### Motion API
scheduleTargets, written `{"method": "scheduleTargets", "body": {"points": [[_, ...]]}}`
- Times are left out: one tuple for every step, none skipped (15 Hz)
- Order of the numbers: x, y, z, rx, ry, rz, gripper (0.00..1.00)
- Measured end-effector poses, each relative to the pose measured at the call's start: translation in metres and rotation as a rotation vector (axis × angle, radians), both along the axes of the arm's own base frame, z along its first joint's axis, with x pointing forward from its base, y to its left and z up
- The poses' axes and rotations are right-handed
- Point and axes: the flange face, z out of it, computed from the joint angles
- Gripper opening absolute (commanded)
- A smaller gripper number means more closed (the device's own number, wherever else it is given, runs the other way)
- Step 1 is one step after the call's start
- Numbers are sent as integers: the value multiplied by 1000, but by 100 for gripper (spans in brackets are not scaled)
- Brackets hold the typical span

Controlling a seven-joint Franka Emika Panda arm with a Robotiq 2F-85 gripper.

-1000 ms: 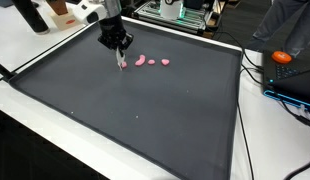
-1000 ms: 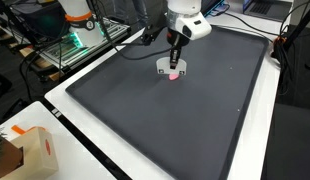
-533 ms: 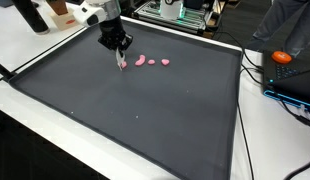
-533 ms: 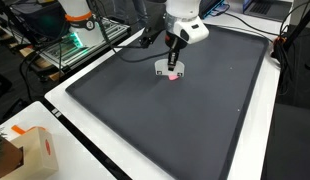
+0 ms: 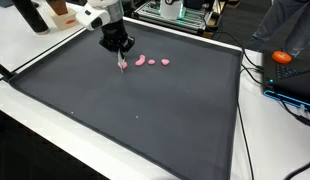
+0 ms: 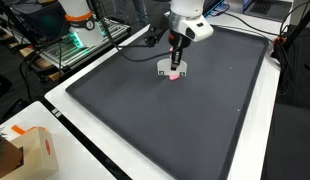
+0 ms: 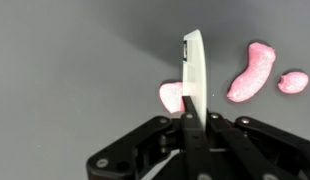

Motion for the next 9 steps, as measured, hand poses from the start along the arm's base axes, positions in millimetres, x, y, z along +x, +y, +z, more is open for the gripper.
{"method": "scheduleTargets", "body": {"points": [[2, 4, 0, -7, -1, 15, 1], [5, 8, 0, -15, -1, 30, 1], [8, 11, -1, -24, 1, 47, 1], [11, 15, -1, -33, 6, 61, 1], [15, 18, -1, -40, 9, 74, 1], [18, 21, -1, -49, 12, 85, 1], [22, 23, -1, -54, 15, 93, 1], [25, 25, -1, -56, 16, 97, 1], [28, 26, -1, -57, 15, 99, 1]]}}
